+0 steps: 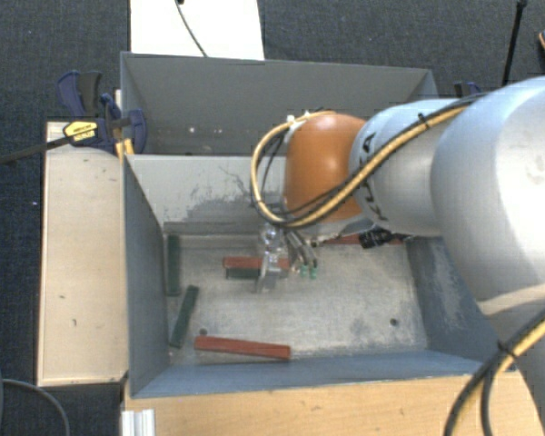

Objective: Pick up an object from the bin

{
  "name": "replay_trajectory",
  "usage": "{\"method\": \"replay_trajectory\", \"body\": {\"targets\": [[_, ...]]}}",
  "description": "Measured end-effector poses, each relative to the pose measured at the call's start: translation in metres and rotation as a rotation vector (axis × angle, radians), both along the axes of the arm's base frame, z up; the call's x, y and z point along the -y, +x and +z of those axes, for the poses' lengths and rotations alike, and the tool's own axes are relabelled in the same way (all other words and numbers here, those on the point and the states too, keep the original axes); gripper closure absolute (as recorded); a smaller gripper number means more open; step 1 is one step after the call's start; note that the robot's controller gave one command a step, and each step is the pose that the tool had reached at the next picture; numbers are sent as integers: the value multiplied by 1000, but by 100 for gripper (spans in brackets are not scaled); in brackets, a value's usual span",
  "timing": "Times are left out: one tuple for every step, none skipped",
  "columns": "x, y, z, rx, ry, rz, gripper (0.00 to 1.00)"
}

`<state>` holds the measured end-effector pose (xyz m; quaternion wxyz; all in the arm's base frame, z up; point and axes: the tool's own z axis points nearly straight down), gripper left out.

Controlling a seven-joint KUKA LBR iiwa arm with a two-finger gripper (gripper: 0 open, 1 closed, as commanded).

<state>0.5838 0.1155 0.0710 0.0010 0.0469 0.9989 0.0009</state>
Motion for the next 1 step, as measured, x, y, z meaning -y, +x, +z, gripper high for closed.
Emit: {"method": "replay_trajectory", "body": {"targets": [[-23, 0, 147, 9, 1, 41, 100]]}}
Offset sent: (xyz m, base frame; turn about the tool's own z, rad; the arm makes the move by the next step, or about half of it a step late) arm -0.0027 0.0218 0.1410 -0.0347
